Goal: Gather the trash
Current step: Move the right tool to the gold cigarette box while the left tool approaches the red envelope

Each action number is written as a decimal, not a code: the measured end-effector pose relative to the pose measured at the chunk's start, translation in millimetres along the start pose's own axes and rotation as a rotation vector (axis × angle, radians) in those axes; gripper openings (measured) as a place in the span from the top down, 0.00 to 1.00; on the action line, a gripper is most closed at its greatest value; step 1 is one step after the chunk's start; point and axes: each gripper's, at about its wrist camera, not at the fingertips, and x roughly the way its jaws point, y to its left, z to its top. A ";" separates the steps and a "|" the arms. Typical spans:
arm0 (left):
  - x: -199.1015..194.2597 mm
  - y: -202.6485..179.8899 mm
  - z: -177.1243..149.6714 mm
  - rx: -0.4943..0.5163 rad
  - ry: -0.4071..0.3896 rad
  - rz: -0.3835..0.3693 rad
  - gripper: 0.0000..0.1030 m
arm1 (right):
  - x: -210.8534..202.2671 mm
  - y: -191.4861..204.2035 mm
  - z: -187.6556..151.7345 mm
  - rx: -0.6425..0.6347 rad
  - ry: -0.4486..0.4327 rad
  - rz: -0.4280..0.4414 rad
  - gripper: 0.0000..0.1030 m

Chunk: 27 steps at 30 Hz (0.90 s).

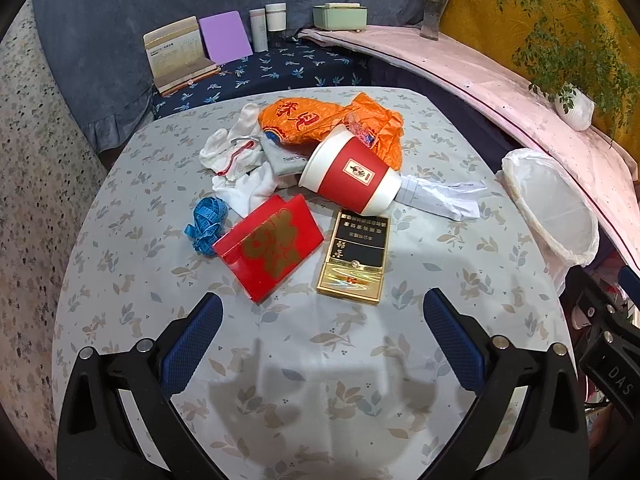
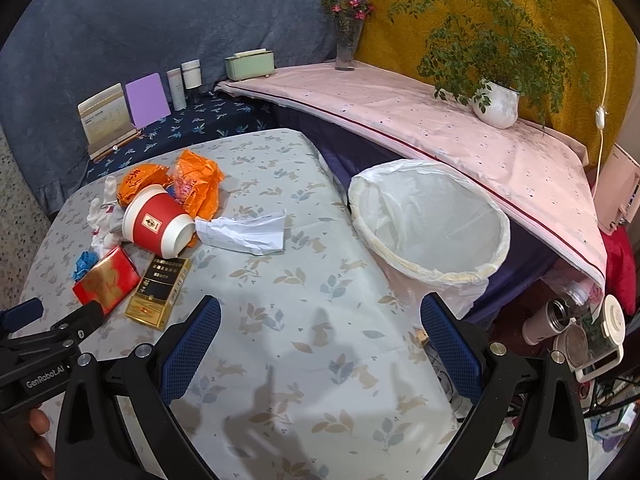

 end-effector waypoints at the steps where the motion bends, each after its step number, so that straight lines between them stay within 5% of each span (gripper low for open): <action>1: 1.3 2.0 0.2 -0.001 0.002 -0.001 0.07 | 1.2 2.7 0.7 -0.001 0.002 0.004 0.07; 27: 49.4 105.5 6.7 -0.096 -0.005 0.075 0.07 | 71.7 133.0 -9.3 -0.162 0.130 0.151 0.09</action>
